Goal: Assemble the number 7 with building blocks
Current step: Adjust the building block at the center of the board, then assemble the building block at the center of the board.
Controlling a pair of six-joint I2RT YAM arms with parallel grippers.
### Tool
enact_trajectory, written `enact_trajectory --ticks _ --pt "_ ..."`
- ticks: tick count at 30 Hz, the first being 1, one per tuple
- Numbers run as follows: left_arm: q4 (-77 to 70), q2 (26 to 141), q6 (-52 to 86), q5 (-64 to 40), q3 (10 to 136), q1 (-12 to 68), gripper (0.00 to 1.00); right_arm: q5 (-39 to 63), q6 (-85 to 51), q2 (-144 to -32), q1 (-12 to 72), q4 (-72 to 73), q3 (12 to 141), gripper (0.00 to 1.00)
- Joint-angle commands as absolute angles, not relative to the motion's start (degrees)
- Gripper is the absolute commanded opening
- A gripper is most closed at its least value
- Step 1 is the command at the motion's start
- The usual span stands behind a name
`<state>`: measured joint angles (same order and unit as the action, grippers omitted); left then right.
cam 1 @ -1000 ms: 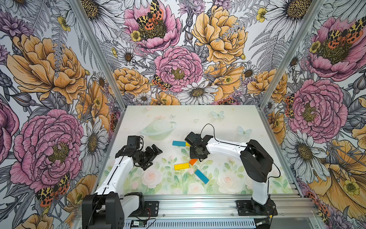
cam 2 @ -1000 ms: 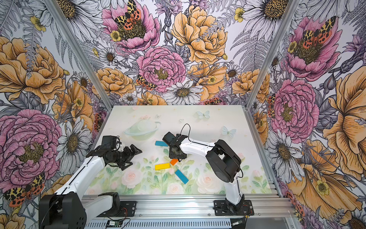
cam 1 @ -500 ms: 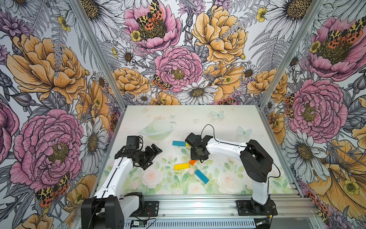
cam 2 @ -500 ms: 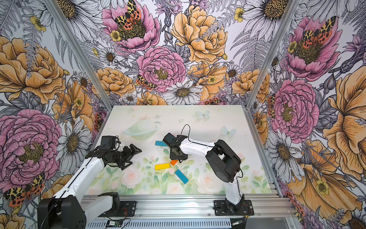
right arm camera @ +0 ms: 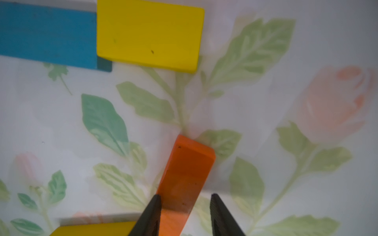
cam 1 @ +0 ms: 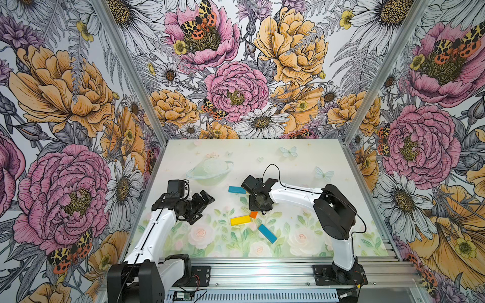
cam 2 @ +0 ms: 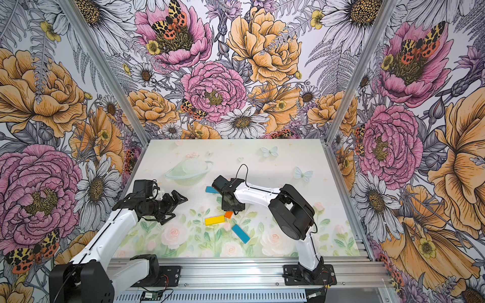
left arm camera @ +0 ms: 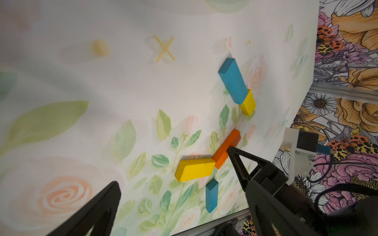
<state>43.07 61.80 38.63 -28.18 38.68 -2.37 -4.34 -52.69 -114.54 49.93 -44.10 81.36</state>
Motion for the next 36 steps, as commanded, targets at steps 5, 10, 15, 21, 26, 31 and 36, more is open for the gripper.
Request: enact_trajectory --ticks 5,10,15,21,26,31,36 --pt "42.17 59.97 38.50 -28.96 37.80 -2.00 0.99 -3.34 -51.60 -117.38 50.27 -44.82 83.25 0.38" --pt "42.17 59.34 38.67 -28.91 37.78 -1.95 0.99 -3.25 -50.71 -118.03 49.58 -44.82 83.93 0.35" --pt "42.27 58.45 38.84 -29.09 37.38 -1.94 0.99 -2.61 -50.36 -117.85 49.14 -44.87 84.22 0.38" --pt "42.21 58.31 38.66 -29.16 37.61 -2.24 0.99 -2.22 -49.80 -117.24 48.87 -46.51 86.94 0.55" --pt "42.24 58.81 38.41 -29.27 38.08 -2.30 0.99 -1.82 -49.80 -117.25 49.18 -47.11 89.18 0.53" --pt "42.27 58.98 38.08 -29.53 38.14 -2.45 0.99 -1.09 -49.28 -119.59 49.13 -49.49 91.09 0.52" --pt "42.27 58.89 37.80 -29.97 38.32 -2.90 0.99 -1.75 -50.18 -120.58 49.58 -50.01 89.84 0.51"
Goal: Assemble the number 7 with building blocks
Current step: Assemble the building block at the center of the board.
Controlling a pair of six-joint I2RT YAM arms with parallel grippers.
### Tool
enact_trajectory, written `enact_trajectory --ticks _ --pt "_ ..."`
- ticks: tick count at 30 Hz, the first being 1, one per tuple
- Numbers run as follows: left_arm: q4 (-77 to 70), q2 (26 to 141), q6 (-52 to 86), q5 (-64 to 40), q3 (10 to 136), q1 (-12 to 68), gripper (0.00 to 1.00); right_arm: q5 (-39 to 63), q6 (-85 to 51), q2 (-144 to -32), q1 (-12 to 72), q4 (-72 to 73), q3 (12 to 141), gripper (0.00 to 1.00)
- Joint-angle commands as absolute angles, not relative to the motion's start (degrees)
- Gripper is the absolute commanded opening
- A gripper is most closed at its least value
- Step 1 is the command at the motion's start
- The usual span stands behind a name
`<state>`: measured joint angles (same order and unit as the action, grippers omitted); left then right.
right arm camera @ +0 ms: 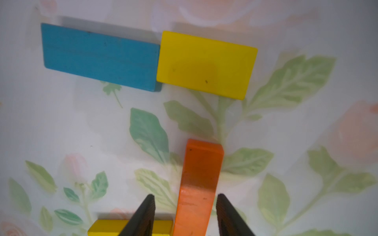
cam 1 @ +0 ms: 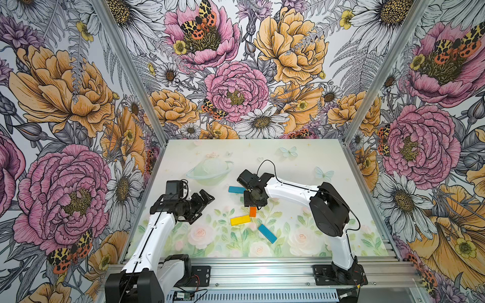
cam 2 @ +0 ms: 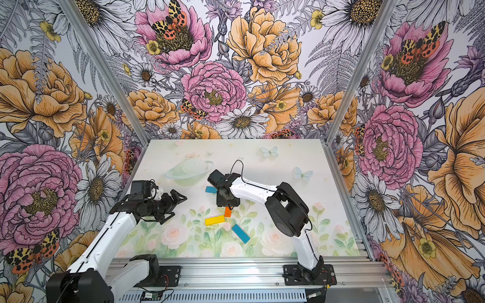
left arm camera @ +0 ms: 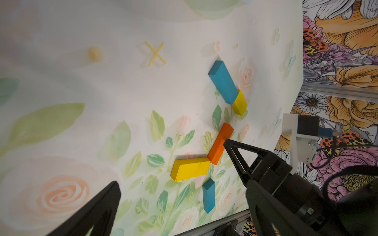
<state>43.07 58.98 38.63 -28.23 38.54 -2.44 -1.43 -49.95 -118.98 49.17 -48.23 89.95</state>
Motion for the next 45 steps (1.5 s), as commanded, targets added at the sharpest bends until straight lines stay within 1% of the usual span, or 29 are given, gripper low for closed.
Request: enact_trajectory --ticks 1,5,6,8,11,15,21,23,28,45 --pt "42.28 58.90 37.71 -30.05 38.23 -2.90 0.99 -1.76 -50.27 -120.80 49.57 -50.01 89.74 0.51" --pt "42.35 59.18 37.53 -30.17 38.14 -3.13 0.99 -1.10 -50.54 -122.15 49.64 -50.09 89.94 0.49" --pt "42.35 59.32 37.53 -30.23 38.14 -3.16 0.99 -0.98 -50.60 -122.50 49.67 -50.10 90.15 0.46" --pt "42.29 59.40 37.44 -30.23 38.21 -3.16 0.99 -0.96 -50.62 -122.93 49.62 -50.10 90.82 0.36" --pt "42.30 59.51 37.35 -30.33 38.30 -3.17 0.99 -0.98 -51.23 -123.26 49.25 -50.10 91.82 0.24" --pt "42.35 59.57 37.18 -30.58 38.41 -3.49 0.99 0.75 -51.84 -123.91 47.46 -50.10 92.63 0.19" --pt "42.35 59.43 36.88 -31.08 38.50 -4.09 0.99 3.96 -53.05 -121.74 45.72 -50.27 92.77 0.19" --pt "42.29 59.47 36.83 -31.20 38.50 -4.36 0.99 5.15 -53.33 -121.24 44.25 -50.40 92.89 0.21" --pt "42.27 59.65 36.78 -31.26 38.54 -4.57 0.99 6.64 -54.43 -122.19 44.03 -51.40 93.19 0.22" --pt "42.28 59.75 36.64 -31.46 38.58 -4.92 0.99 3.03 -54.55 -124.80 44.17 -51.87 95.86 0.20"
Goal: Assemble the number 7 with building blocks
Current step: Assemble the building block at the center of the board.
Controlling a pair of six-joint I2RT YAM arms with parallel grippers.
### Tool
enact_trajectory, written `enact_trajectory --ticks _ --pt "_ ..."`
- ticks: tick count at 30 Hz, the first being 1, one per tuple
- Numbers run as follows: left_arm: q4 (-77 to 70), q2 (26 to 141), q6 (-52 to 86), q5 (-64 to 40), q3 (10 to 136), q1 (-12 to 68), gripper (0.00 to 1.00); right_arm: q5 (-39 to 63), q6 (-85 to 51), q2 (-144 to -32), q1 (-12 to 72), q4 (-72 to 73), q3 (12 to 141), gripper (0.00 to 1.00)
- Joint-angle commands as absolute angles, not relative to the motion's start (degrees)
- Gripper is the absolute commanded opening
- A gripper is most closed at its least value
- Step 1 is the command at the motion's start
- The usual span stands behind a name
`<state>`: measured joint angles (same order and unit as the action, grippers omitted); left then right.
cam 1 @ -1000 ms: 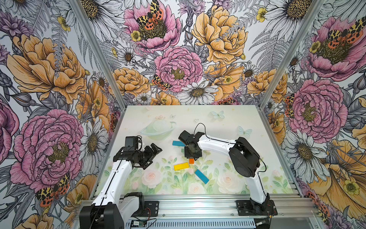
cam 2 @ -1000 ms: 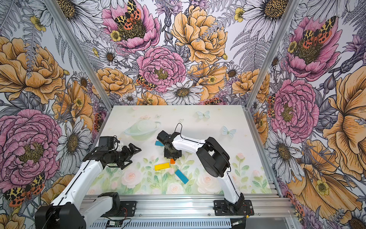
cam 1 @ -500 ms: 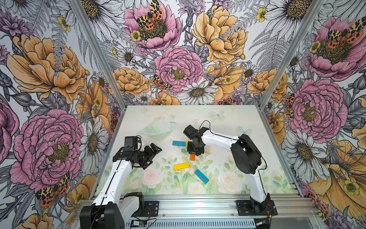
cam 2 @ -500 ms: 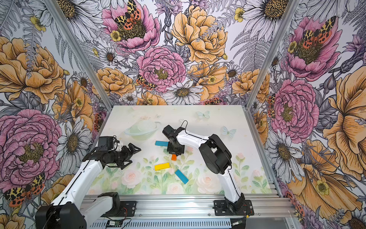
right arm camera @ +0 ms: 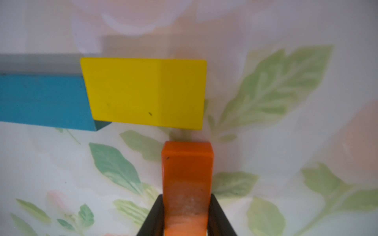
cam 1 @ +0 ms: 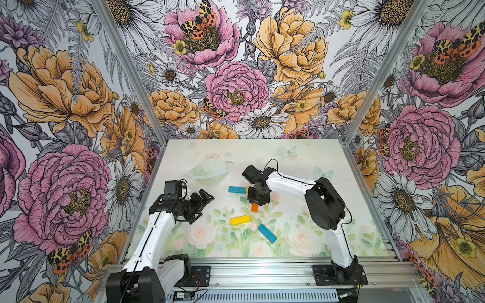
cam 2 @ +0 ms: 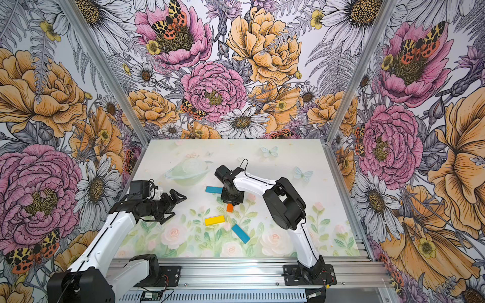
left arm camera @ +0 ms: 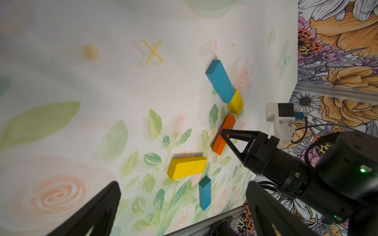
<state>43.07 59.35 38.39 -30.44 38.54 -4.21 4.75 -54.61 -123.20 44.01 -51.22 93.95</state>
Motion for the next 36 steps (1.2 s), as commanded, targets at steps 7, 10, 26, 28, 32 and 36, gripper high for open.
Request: enact_trajectory --ticks 7,10,26,28,32,36 --pt "42.34 59.73 36.48 -31.49 38.58 -5.27 0.99 2.67 -54.20 -125.76 44.14 -52.12 96.37 0.19" --pt "42.31 59.72 36.47 -31.57 38.56 -5.54 0.99 2.58 -54.05 -126.12 44.11 -52.13 96.41 0.19" --pt "42.35 60.03 36.49 -31.55 38.63 -6.15 0.99 2.68 -54.02 -127.96 43.78 -52.12 97.47 0.23" --pt "42.34 60.04 36.47 -31.47 38.62 -6.24 0.99 2.66 -53.97 -128.23 43.85 -52.13 97.83 0.23" --pt "42.34 60.04 36.28 -31.72 38.63 -6.33 0.99 2.90 -54.12 -128.57 43.79 -52.12 98.38 0.24" --pt "42.31 60.01 36.04 -31.94 38.43 -6.58 0.99 3.26 -54.47 -128.40 43.85 -52.12 98.01 0.33"
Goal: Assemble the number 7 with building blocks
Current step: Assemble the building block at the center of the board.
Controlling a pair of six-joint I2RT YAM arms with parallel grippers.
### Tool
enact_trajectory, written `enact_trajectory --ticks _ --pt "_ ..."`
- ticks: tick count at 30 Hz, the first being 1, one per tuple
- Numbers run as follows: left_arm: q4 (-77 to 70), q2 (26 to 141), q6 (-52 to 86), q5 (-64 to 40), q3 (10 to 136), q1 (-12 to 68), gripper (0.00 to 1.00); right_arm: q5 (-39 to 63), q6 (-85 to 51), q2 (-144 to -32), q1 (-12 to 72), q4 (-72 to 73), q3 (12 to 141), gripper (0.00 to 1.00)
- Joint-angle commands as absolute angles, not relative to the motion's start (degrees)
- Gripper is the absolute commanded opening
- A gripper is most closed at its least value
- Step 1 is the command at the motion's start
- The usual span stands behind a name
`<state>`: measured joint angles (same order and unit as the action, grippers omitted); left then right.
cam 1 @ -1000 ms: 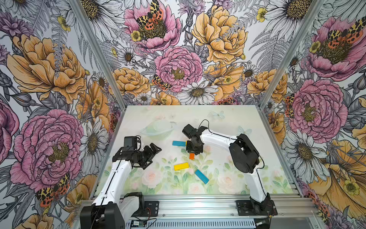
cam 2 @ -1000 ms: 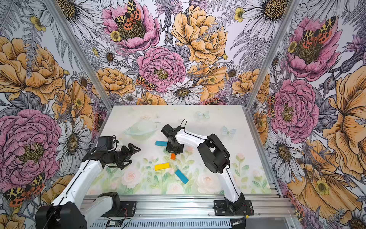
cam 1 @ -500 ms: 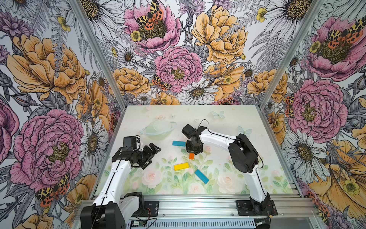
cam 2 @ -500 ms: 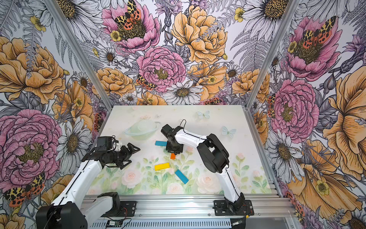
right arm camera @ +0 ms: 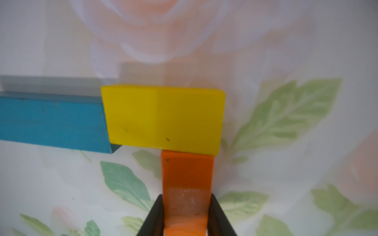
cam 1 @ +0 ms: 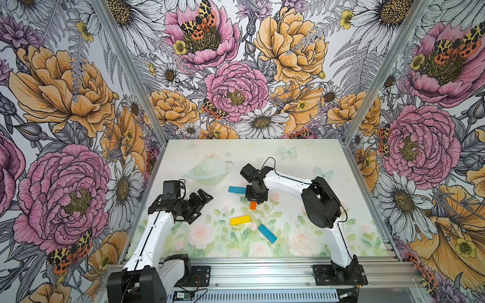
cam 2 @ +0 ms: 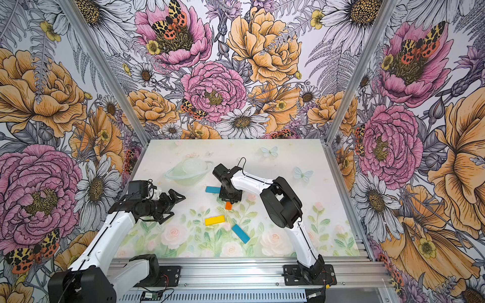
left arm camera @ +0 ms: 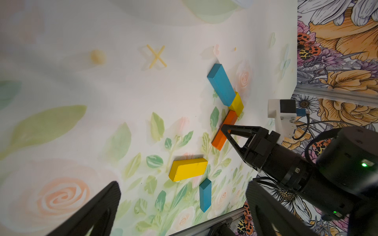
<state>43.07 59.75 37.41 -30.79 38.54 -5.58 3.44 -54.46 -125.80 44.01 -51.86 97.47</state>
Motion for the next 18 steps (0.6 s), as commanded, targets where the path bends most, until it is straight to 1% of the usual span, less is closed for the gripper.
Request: enact_trajectory --ticks 1,3,6,8,9,13,15,18 --pt "42.32 60.08 35.93 -31.90 38.32 -6.67 0.99 3.42 -54.59 -128.32 43.86 -52.12 97.79 0.35" --pt "42.36 60.12 35.84 -32.05 38.23 -6.92 0.99 3.54 -54.91 -128.00 43.93 -52.12 97.47 0.43" --pt "42.36 60.34 35.61 -32.17 38.32 -6.99 0.99 3.17 -55.91 -126.95 44.05 -52.12 96.40 0.60" --pt "42.33 60.38 35.50 -32.34 38.32 -7.05 0.99 3.25 -56.63 -125.95 44.11 -52.12 95.73 0.78" --pt "42.35 60.38 35.50 -32.39 38.32 -7.12 0.99 3.25 -56.75 -125.44 44.17 -52.12 95.56 0.81" --pt "42.36 60.03 35.42 -32.92 37.95 -7.30 0.99 1.20 -55.21 -120.68 45.05 -52.12 95.61 0.85" --pt "42.51 59.50 35.38 -33.08 37.85 -7.53 0.99 -1.25 -52.24 -117.39 46.54 -52.19 96.28 0.83" --pt "43.50 58.86 34.84 -33.43 38.06 -8.55 0.99 -5.23 -42.89 -112.70 49.66 -52.21 98.06 0.76"
